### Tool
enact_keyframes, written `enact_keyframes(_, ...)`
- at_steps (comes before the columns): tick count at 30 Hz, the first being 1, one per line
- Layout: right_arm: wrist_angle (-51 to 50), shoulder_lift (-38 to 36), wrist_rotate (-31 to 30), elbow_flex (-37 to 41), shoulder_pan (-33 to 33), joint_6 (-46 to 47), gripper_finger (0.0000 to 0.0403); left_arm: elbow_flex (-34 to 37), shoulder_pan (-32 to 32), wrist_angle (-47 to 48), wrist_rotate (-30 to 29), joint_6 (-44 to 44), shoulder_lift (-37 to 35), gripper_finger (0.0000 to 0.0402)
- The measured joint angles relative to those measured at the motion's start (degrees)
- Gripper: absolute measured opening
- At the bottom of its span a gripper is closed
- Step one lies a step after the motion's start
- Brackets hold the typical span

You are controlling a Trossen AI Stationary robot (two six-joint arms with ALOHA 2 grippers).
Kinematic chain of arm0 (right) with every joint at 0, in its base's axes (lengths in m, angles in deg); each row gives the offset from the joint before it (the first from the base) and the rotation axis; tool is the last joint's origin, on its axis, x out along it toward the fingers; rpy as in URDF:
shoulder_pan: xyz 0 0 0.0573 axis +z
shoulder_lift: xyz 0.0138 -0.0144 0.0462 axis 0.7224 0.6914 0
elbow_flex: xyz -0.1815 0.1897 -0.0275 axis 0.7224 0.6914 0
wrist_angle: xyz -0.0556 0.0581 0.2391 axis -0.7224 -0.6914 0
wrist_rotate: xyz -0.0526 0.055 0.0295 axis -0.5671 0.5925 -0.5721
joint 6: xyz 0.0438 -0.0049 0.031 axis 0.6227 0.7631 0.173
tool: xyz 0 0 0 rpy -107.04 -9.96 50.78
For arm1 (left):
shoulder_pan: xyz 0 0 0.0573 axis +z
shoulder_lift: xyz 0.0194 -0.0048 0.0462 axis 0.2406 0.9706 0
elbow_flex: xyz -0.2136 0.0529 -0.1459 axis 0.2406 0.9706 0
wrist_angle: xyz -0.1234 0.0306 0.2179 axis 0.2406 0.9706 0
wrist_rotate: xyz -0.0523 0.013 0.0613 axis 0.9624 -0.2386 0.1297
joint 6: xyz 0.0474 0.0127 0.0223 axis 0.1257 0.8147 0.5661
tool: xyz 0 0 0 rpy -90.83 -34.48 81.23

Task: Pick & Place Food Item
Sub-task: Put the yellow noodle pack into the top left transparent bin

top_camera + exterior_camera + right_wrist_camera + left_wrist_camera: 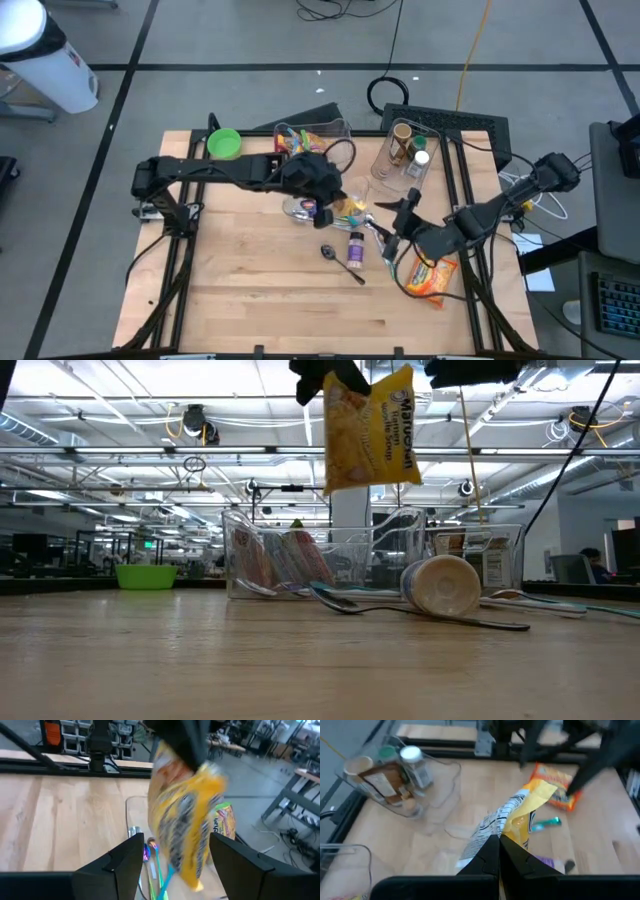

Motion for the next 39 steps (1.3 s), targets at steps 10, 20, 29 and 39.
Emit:
enact_keyframes(10, 14.54, -11.49, 0.08, 17.25, 1.27, -10.2, 0.0216, 0.0, 5.03, -1.19, -2.55, -7.03, -0.34, 0.0)
enact_keyframes(20, 19.64, -23.26, 0.11, 25.55, 1.7, -21.76, 0.0214, 0.0, 6.5, -2.27, -5.16, -14.67, -0.35, 0.0)
enact_keyframes(29, 35.25, -24.59, -0.02, 33.47, 1.28, -29.15, 0.0214, 0.0, 5.05, -3.1, -10.57, -22.63, -0.35, 0.0)
enact_keyframes(39, 47.58, -25.33, 0.06, 36.07, 2.07, -32.51, 0.0206, 0.0, 2.56, -5.39, -22.01, -34.47, -0.33, 0.0)
